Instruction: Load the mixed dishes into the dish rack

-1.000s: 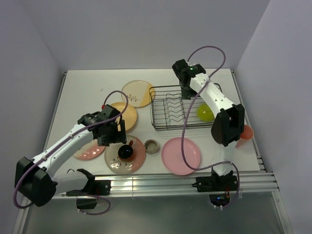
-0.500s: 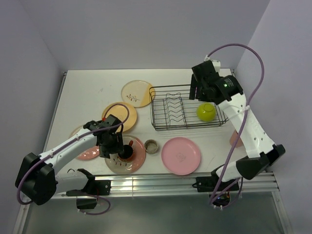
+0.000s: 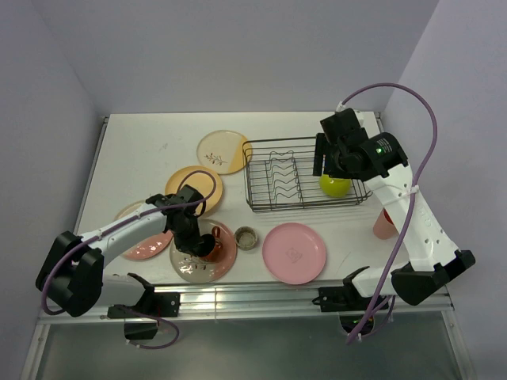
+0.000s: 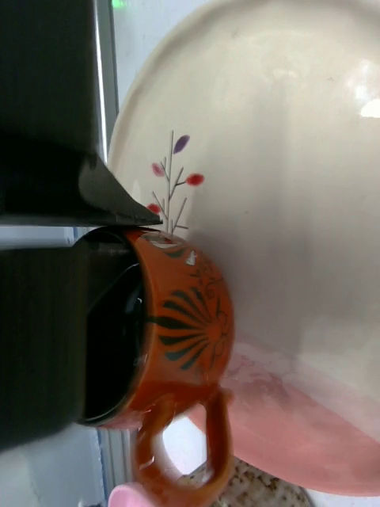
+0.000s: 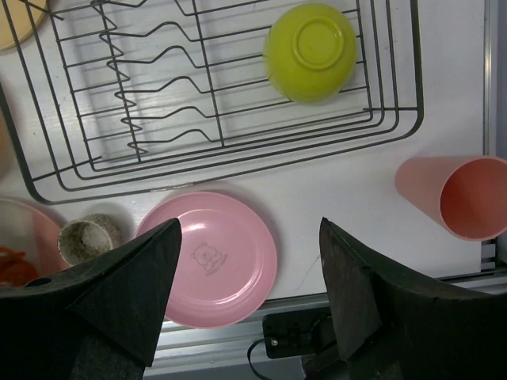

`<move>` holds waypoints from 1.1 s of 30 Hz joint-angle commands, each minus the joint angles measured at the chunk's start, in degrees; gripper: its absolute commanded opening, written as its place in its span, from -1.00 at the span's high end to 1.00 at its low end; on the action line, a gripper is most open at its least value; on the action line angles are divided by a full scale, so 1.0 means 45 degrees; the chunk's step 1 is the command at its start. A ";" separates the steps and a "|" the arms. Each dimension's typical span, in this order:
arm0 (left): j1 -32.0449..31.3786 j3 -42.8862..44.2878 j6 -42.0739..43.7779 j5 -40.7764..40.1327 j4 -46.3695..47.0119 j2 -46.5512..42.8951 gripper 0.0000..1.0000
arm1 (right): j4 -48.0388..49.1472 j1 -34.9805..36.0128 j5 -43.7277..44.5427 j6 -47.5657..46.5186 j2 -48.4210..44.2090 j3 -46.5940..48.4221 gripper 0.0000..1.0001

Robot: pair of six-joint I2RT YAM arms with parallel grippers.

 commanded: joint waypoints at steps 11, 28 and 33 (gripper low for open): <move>0.0488 0.5274 -0.0131 0.1669 -0.1511 -0.1842 0.99 | 0.1188 0.0025 -0.6824 -0.0422 0.0200 0.1181 -0.61; 0.2092 0.2532 -0.8658 0.9975 1.4652 -0.2215 1.00 | 1.4488 0.0025 -1.5787 0.6080 -0.2203 -0.4171 -0.69; 0.2111 0.2099 -1.0558 1.0112 1.7201 -0.1747 1.00 | 1.4768 0.0102 -1.5788 0.6279 -0.2067 -0.4386 -0.74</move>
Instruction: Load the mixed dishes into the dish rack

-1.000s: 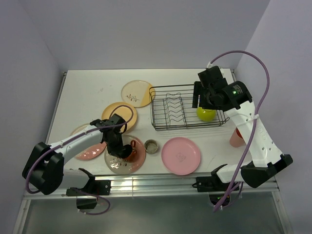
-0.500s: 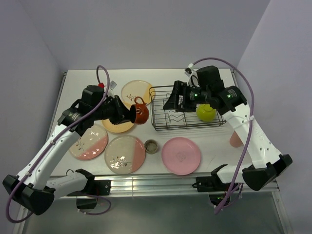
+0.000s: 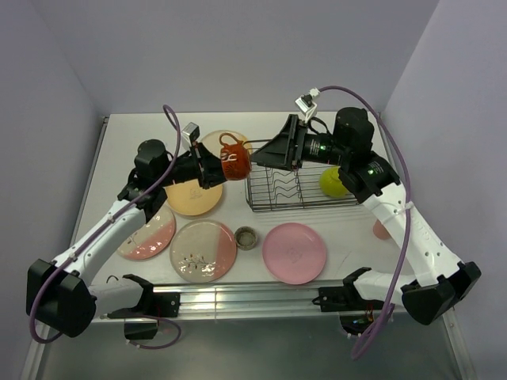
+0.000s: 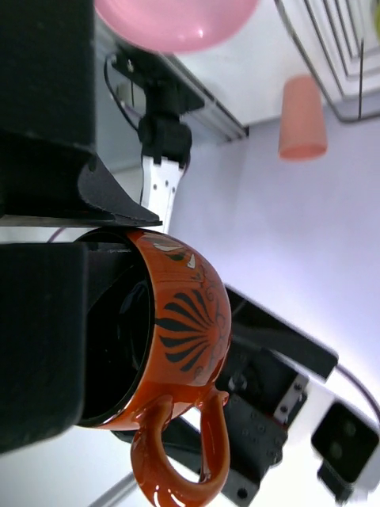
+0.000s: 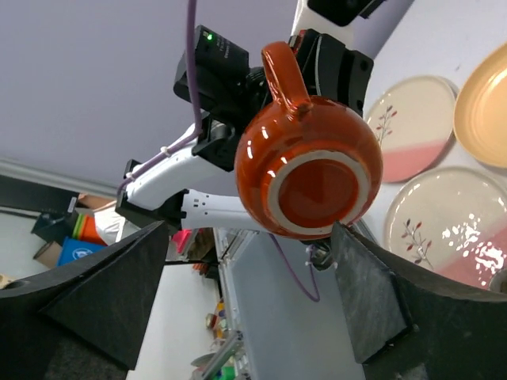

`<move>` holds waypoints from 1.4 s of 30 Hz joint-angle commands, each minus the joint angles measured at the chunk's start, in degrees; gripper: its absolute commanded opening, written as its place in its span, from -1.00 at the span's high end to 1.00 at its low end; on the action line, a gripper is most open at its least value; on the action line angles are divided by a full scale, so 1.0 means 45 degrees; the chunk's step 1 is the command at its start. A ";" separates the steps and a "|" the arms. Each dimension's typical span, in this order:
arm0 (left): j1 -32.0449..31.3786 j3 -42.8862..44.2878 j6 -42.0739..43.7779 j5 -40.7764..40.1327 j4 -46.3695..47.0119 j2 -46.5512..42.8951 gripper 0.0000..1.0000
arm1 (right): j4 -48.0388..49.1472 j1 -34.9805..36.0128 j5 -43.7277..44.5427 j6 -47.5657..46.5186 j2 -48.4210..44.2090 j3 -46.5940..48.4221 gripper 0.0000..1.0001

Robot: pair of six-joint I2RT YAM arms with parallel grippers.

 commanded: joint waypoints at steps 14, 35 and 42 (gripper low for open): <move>0.0027 0.0269 -0.2340 0.1313 0.4290 0.0408 0.99 | 0.1630 0.0410 -0.0161 -0.0004 0.0696 0.0516 -0.89; 0.0008 0.0895 -0.0678 0.1020 0.1084 0.0467 1.00 | 0.1766 0.1660 0.0055 -0.0396 0.1947 0.1807 -0.95; 0.0008 0.0932 -0.0758 0.1196 0.1204 0.0526 1.00 | 0.3967 0.1719 -0.0569 0.0852 0.2279 0.1456 -0.96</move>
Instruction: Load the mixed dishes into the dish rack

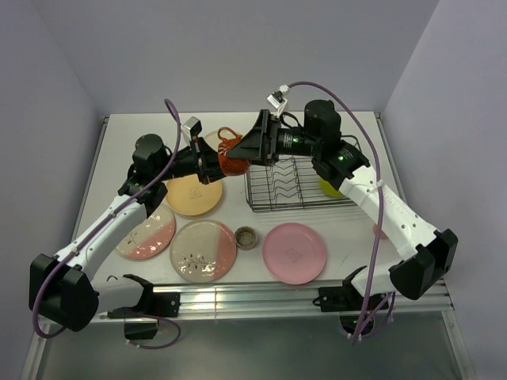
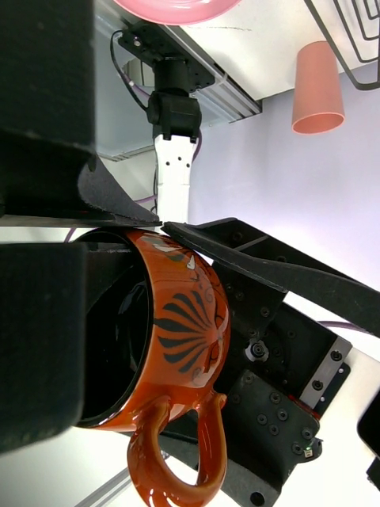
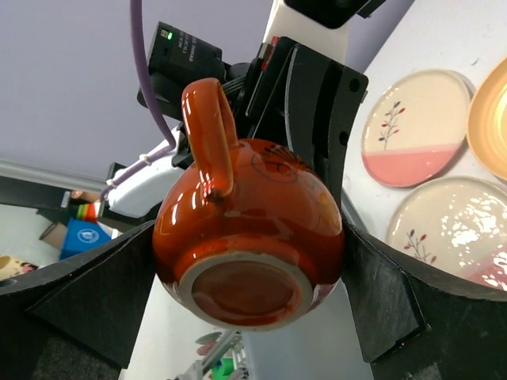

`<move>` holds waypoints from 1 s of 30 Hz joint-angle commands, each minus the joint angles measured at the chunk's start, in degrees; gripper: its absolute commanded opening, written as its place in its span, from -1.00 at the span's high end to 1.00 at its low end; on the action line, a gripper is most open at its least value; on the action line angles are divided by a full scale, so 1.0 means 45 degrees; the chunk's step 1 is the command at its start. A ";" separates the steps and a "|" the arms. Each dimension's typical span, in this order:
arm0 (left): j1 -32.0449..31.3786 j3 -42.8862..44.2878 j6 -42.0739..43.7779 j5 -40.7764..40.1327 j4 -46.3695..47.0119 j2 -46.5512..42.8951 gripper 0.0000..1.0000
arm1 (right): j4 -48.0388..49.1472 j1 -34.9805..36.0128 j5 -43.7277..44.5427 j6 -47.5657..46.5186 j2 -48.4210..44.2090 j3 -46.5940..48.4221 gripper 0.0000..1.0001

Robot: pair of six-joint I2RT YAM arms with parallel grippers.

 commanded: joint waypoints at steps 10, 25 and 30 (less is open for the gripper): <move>-0.0148 -0.0026 -0.0426 0.0240 0.1067 0.0104 1.00 | 0.4230 0.0471 -0.1716 0.2105 0.0035 -0.0083 0.72; 0.0633 -0.0846 -0.0350 -0.0014 0.0427 -0.0676 -0.99 | 0.1321 0.0003 -0.0604 0.0367 -0.0823 -0.0375 1.00; 0.1219 -0.0906 0.0782 -0.0228 -0.1837 -0.1165 -0.98 | -0.0412 -0.1031 -0.0117 -0.0432 -0.1584 -0.0688 1.00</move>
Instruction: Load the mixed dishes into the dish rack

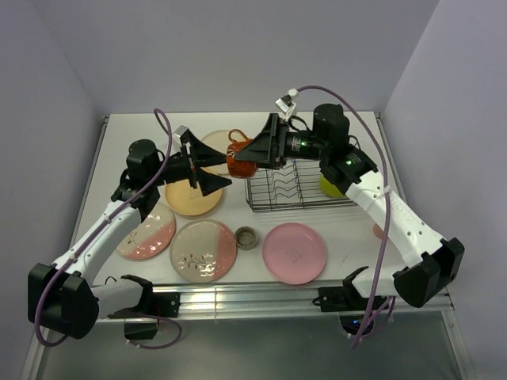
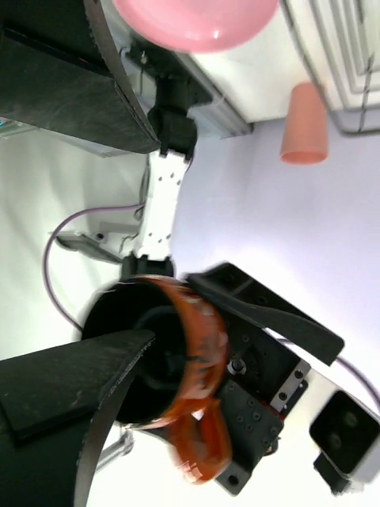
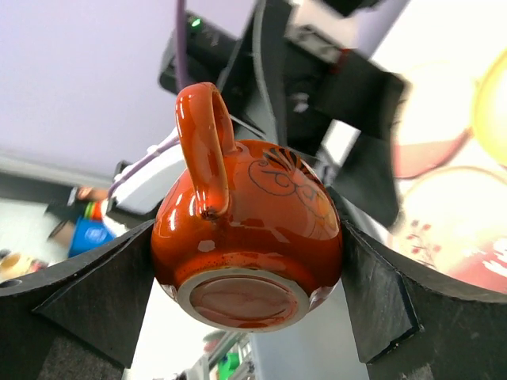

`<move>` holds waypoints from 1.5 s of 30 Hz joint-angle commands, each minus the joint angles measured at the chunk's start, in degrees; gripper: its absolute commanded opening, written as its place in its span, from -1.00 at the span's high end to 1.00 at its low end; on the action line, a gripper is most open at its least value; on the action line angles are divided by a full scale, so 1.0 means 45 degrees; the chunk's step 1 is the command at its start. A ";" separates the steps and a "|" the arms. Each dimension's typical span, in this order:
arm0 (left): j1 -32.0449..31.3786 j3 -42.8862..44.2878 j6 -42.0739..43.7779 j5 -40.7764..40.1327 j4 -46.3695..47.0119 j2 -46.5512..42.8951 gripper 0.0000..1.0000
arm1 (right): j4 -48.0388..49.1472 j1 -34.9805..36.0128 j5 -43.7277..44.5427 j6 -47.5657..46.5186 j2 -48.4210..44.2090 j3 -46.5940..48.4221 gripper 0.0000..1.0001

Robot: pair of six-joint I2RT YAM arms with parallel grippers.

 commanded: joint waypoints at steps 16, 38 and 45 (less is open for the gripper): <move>0.0771 0.4487 0.9105 -0.4990 -1.3389 0.1048 -0.81 | -1.1739 -0.3940 0.8687 -0.4964 0.1710 0.3852 1.00; -0.1964 0.3299 1.0867 -0.7494 -1.4449 0.1732 -0.50 | -1.3110 -0.3921 1.3397 -0.6448 0.7415 0.6414 1.00; -0.2003 0.3377 1.0926 -0.7495 -1.4429 0.1908 -0.50 | -1.2484 -0.3940 1.3886 -0.7092 0.7942 0.5710 1.00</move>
